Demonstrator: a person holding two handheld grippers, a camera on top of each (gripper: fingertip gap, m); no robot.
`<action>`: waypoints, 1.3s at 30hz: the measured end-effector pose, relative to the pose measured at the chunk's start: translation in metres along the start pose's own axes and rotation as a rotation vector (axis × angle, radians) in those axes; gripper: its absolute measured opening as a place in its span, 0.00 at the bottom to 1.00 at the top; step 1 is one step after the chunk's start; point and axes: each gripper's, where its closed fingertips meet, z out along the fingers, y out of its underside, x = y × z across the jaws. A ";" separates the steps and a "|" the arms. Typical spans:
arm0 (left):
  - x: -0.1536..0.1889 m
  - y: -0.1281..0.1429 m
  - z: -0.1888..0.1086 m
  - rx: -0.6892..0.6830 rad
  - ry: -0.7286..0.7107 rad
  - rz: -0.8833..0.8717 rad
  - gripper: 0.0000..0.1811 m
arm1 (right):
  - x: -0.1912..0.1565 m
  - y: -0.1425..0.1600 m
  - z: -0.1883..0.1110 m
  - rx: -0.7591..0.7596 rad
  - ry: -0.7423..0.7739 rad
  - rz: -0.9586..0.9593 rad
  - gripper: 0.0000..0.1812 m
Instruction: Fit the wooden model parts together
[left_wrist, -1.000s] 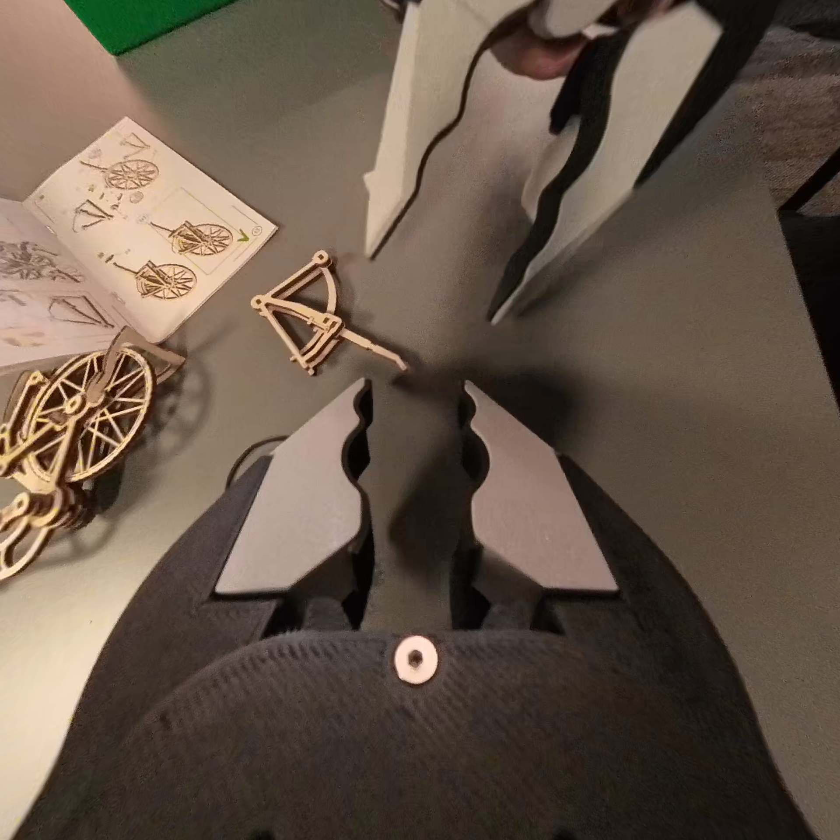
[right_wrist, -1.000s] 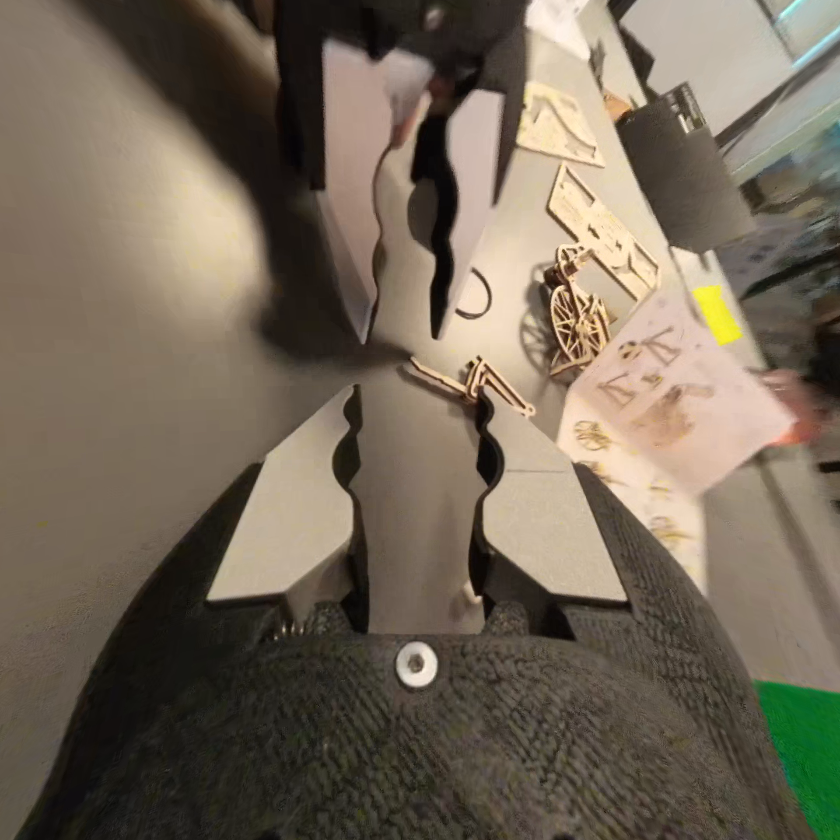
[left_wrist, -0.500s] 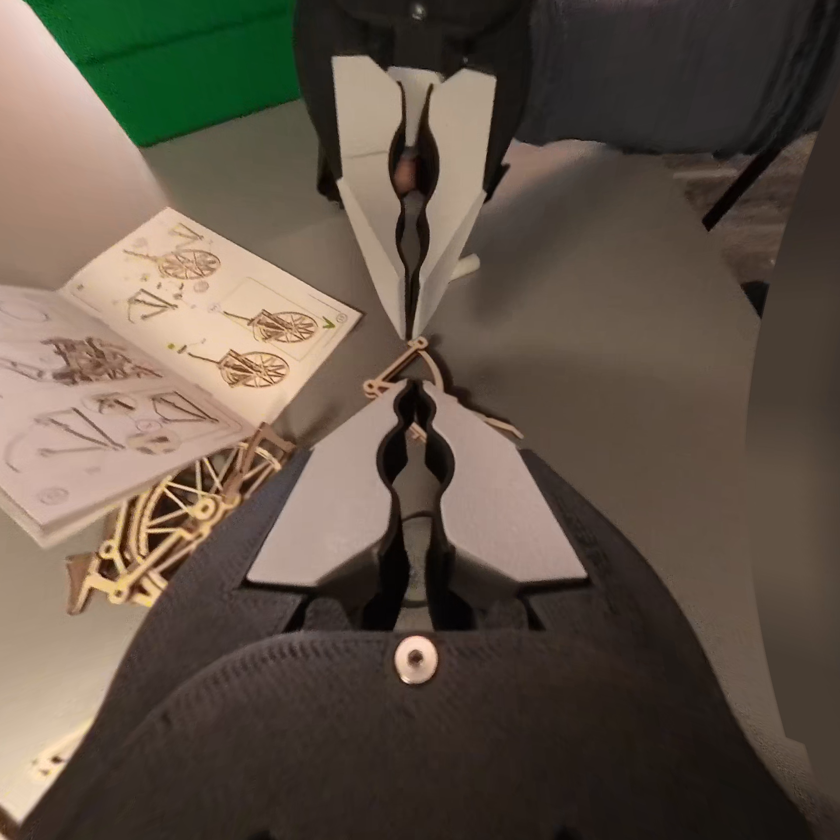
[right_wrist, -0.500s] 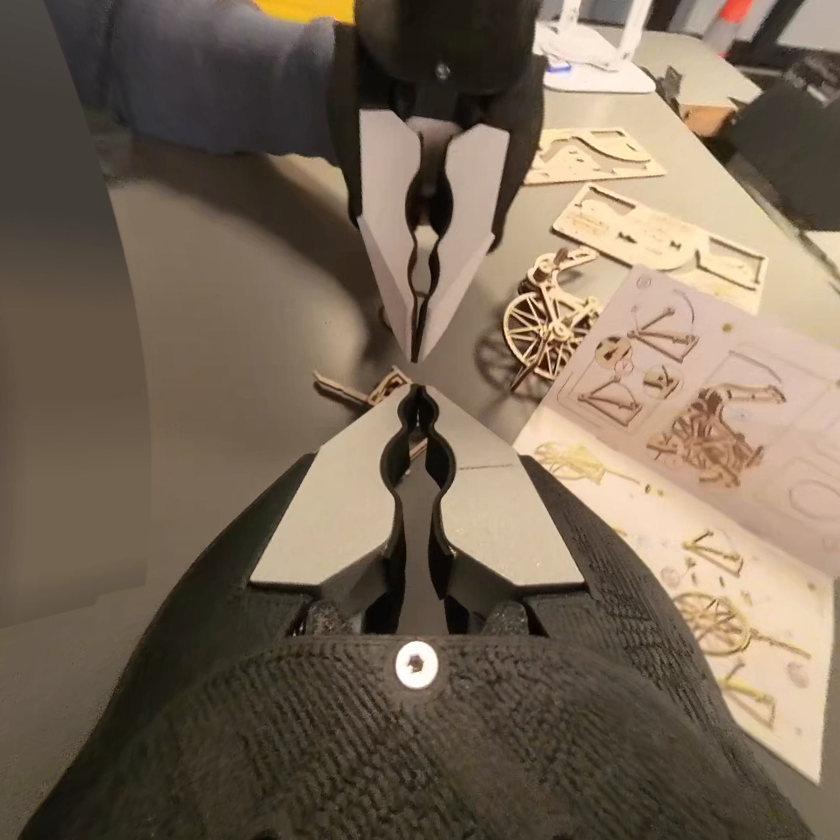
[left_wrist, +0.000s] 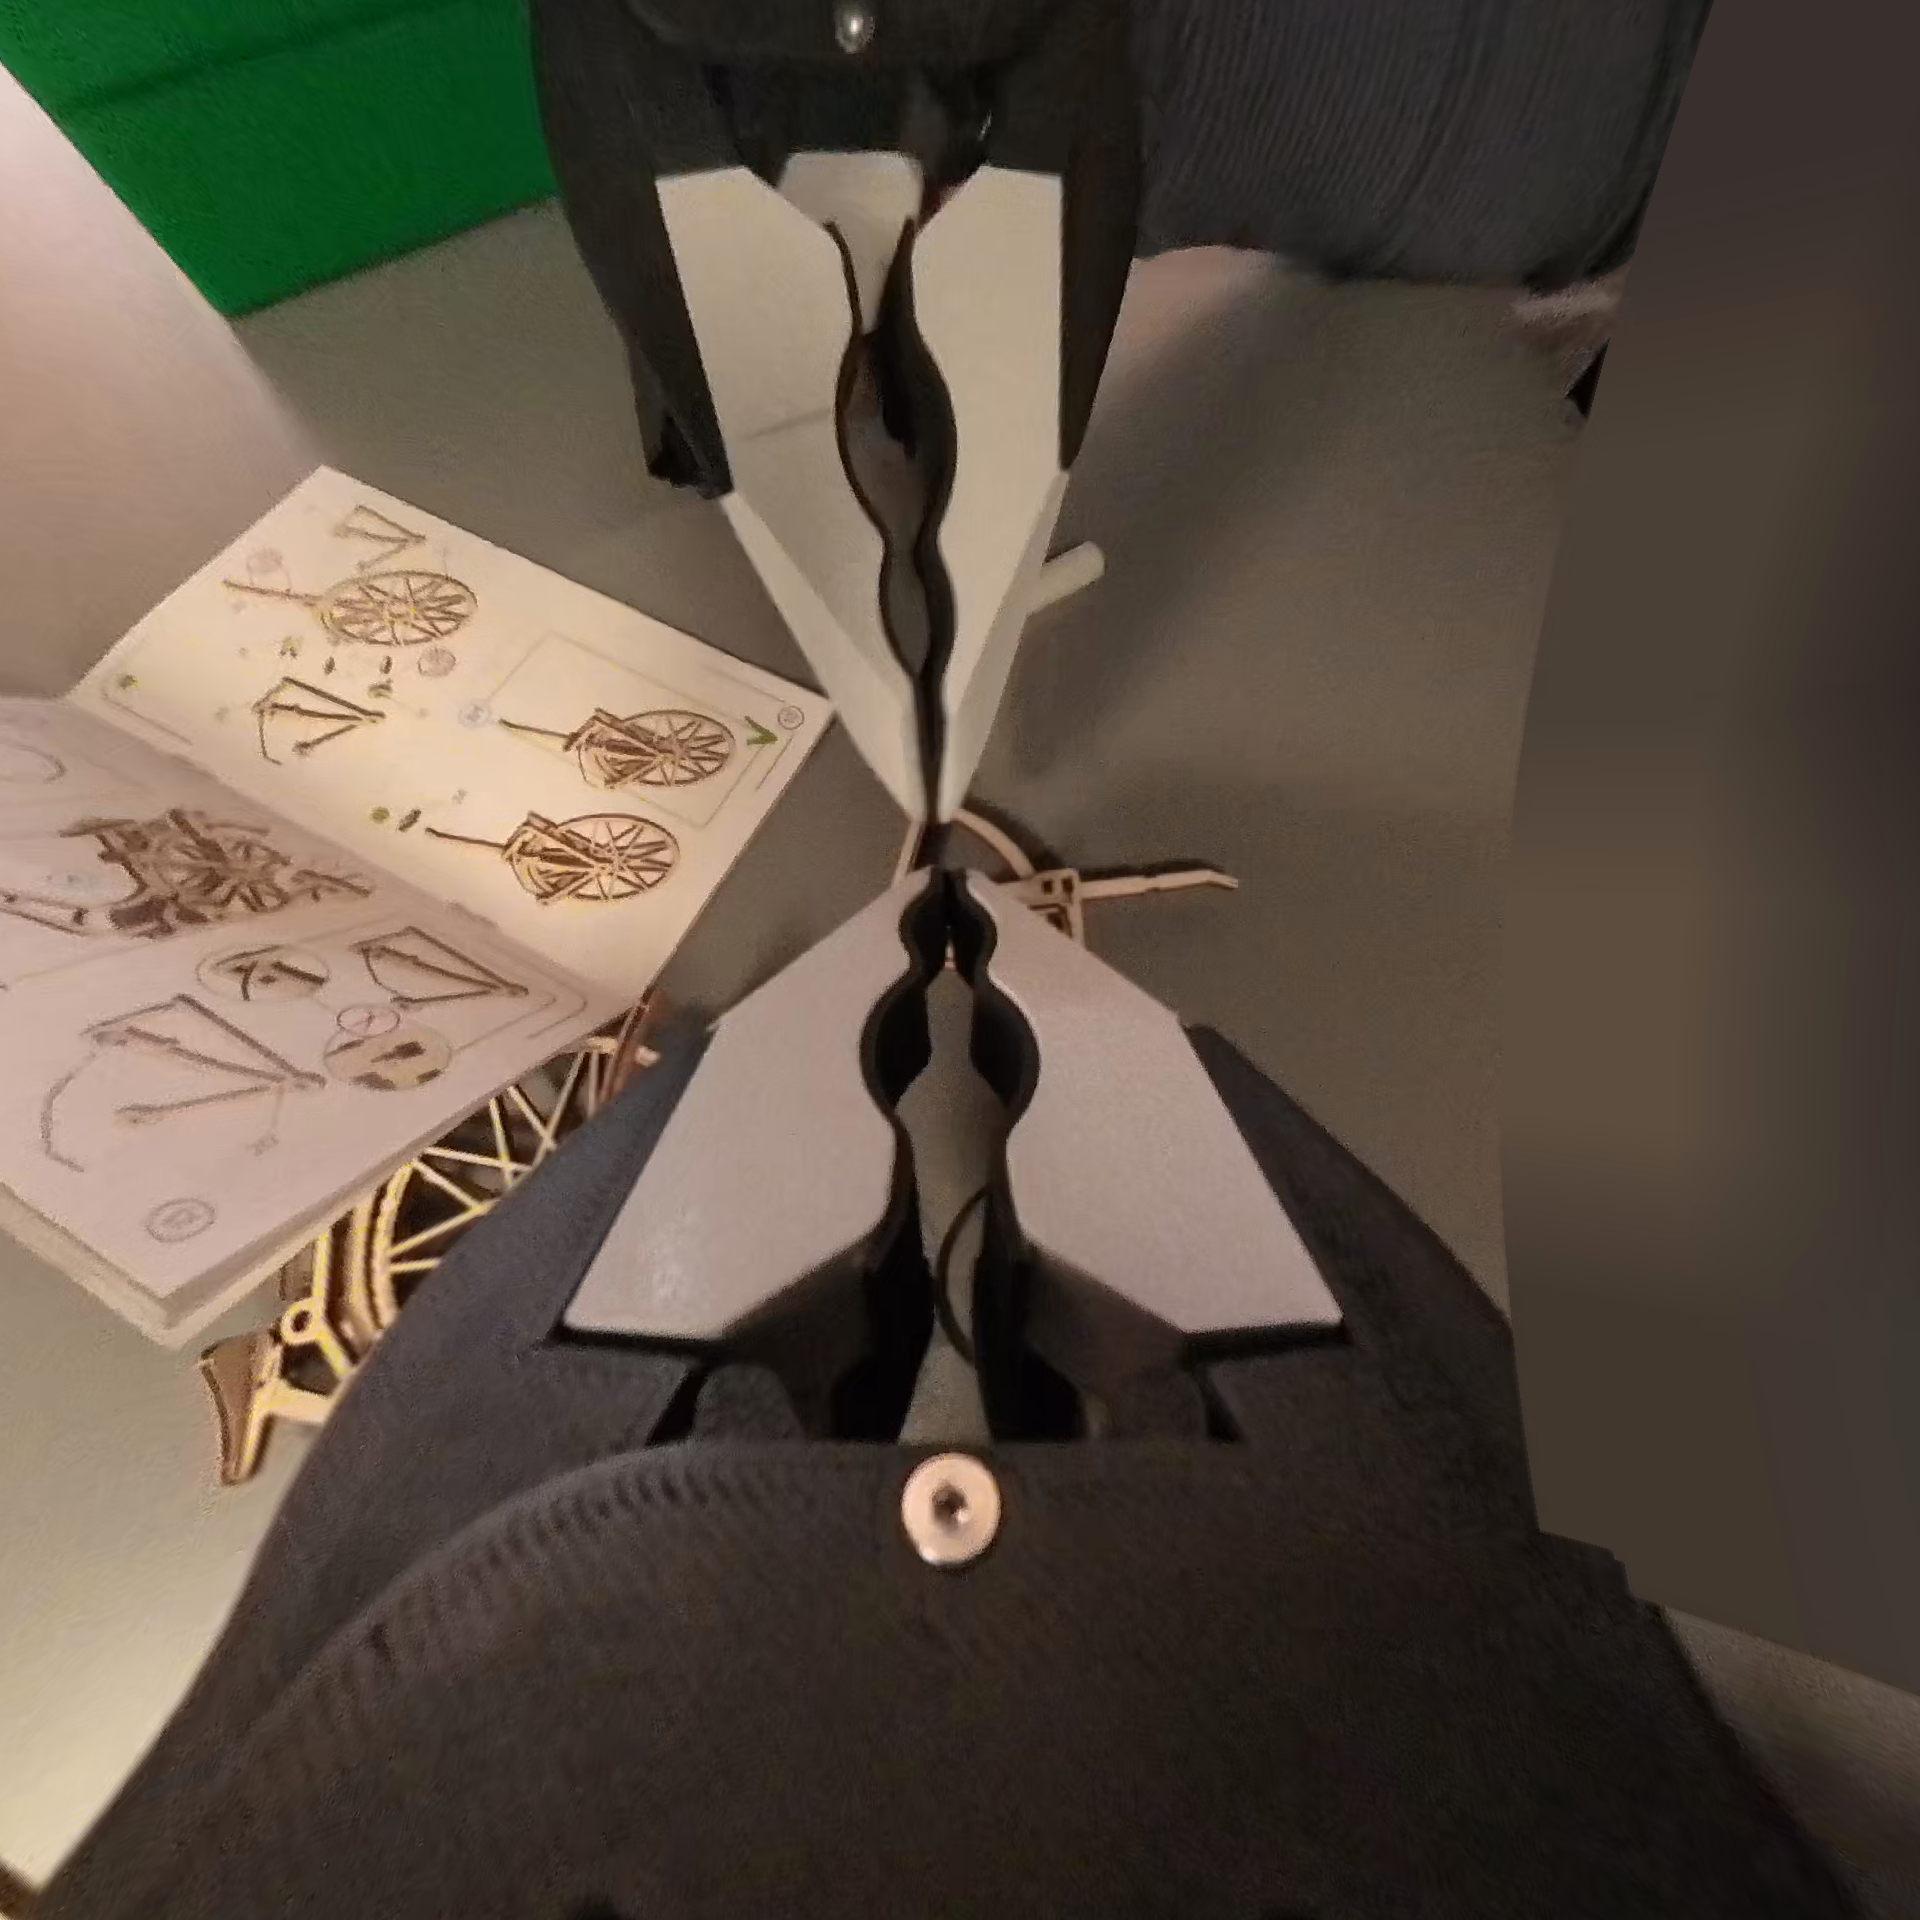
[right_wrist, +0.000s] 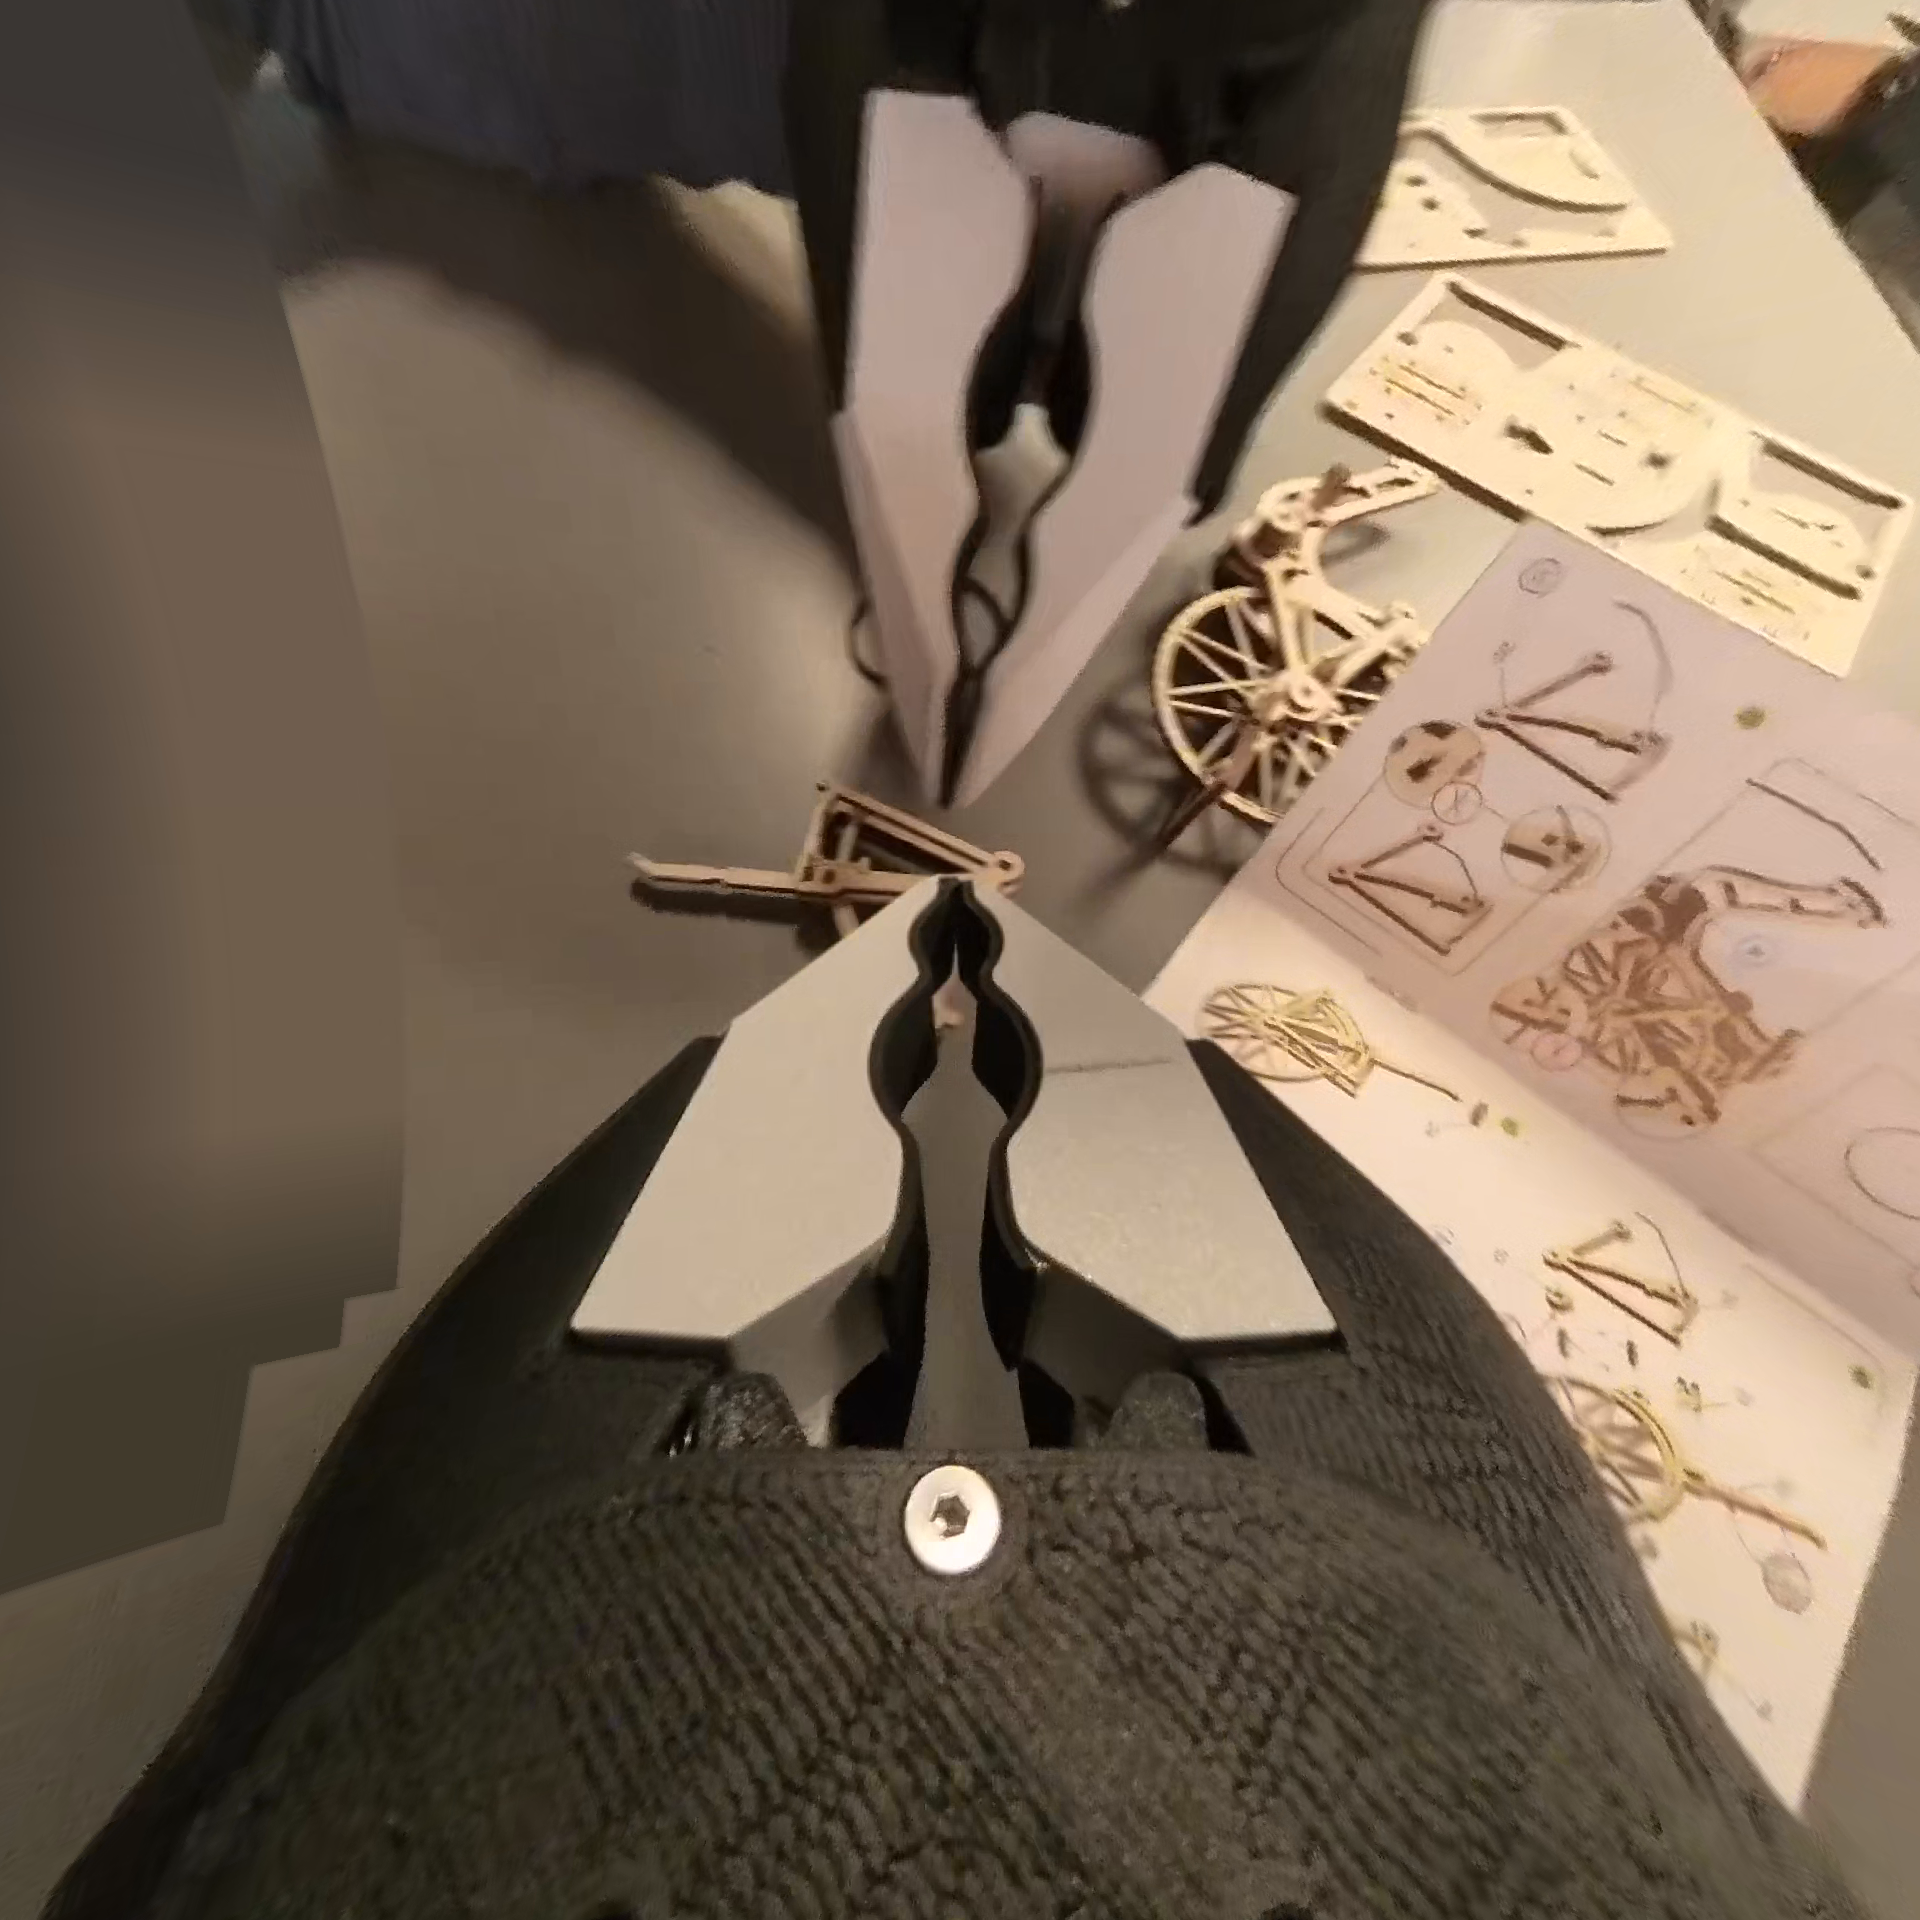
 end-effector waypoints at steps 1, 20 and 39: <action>0.001 0.000 0.001 0.012 -0.009 -0.016 0.00 | 0.006 -0.001 -0.002 0.006 0.042 0.023 0.00; 0.031 0.028 0.006 -0.085 -0.377 -0.339 0.38 | -0.019 0.021 0.016 -0.100 0.025 0.104 0.00; 0.036 0.034 0.008 -0.129 -0.349 -0.270 0.15 | -0.022 -0.003 0.017 0.041 0.032 0.058 0.00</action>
